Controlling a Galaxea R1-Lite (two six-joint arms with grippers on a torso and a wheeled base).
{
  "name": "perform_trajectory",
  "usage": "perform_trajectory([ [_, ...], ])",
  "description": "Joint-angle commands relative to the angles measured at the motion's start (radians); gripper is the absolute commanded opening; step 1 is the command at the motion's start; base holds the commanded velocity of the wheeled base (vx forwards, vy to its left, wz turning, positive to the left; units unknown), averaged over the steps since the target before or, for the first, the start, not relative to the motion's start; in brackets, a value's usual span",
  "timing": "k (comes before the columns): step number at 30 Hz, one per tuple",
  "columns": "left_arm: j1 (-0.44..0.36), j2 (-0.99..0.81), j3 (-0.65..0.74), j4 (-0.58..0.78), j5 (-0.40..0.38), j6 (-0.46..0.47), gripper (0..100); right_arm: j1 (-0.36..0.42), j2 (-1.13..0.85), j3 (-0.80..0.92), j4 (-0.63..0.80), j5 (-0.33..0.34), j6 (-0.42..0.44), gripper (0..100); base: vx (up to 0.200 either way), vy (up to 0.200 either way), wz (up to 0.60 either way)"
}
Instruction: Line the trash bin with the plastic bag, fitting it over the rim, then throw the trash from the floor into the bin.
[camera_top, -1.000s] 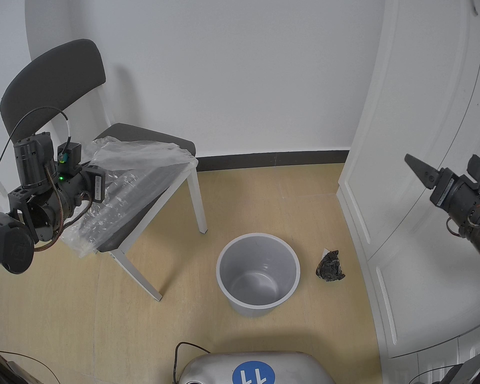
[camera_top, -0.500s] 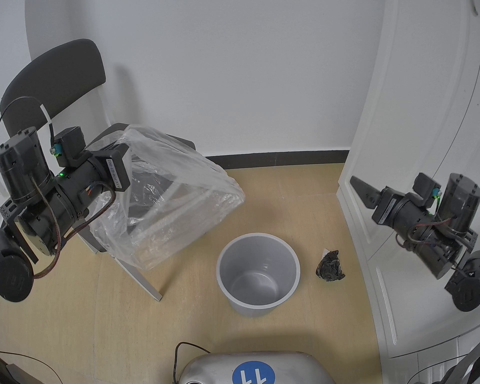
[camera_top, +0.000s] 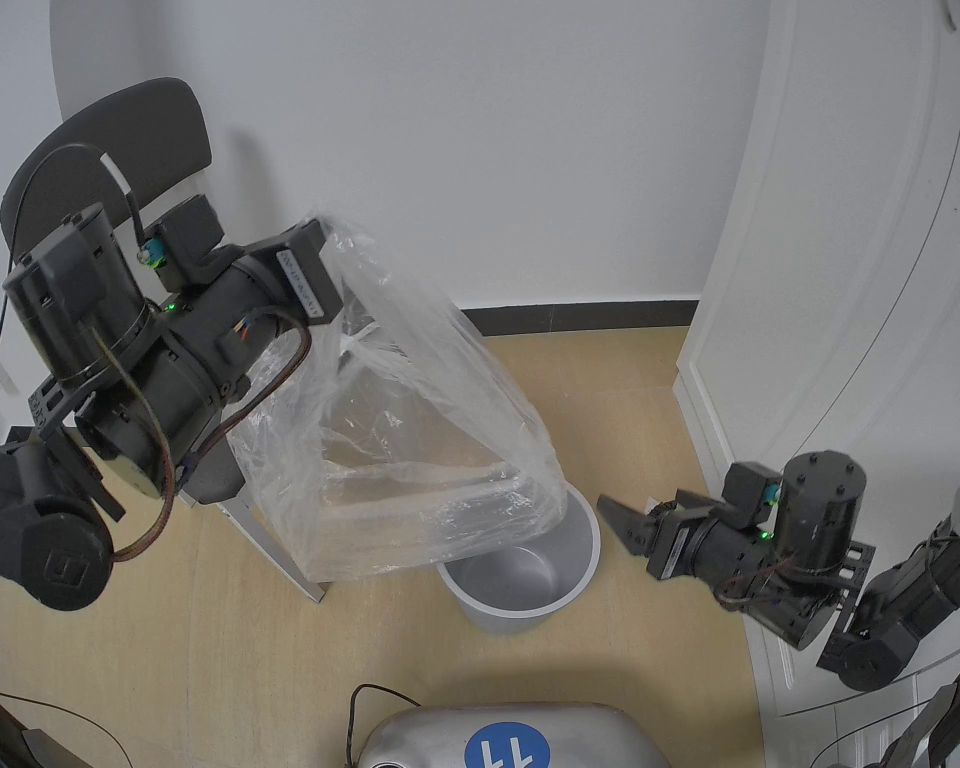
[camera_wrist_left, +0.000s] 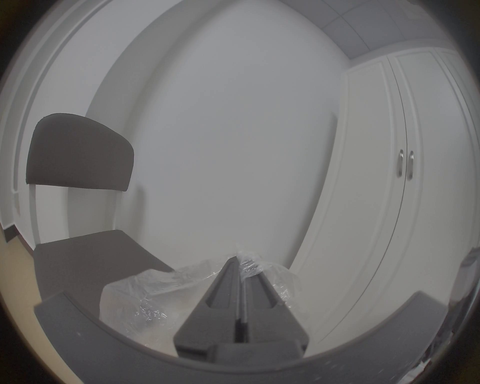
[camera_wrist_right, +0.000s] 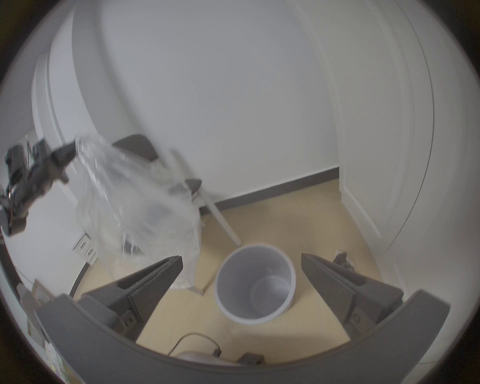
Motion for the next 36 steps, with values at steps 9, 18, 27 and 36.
perform_trajectory([
  [9, -0.037, 0.096, -0.048, -0.093, 0.031, -0.013, 0, 0.163, 0.076, 0.09, -0.001, 0.012, 0.023, 100, 0.0, 0.0, 0.0],
  [18, -0.103, 0.09, -0.049, -0.112, 0.074, -0.012, 0, 0.187, 0.142, 0.053, -0.041, 0.045, 0.146, 100, 0.0, 0.0, 0.0],
  [27, -0.173, 0.035, -0.046, -0.155, 0.108, -0.009, 0, 0.186, 0.278, 0.021, -0.223, 0.045, 0.23, 100, 0.0, 0.0, 0.0],
  [36, -0.215, 0.019, -0.046, -0.156, 0.12, -0.01, 0, 0.204, 0.352, -0.002, -0.406, 0.039, 0.329, 100, 0.0, 0.0, 0.0],
])
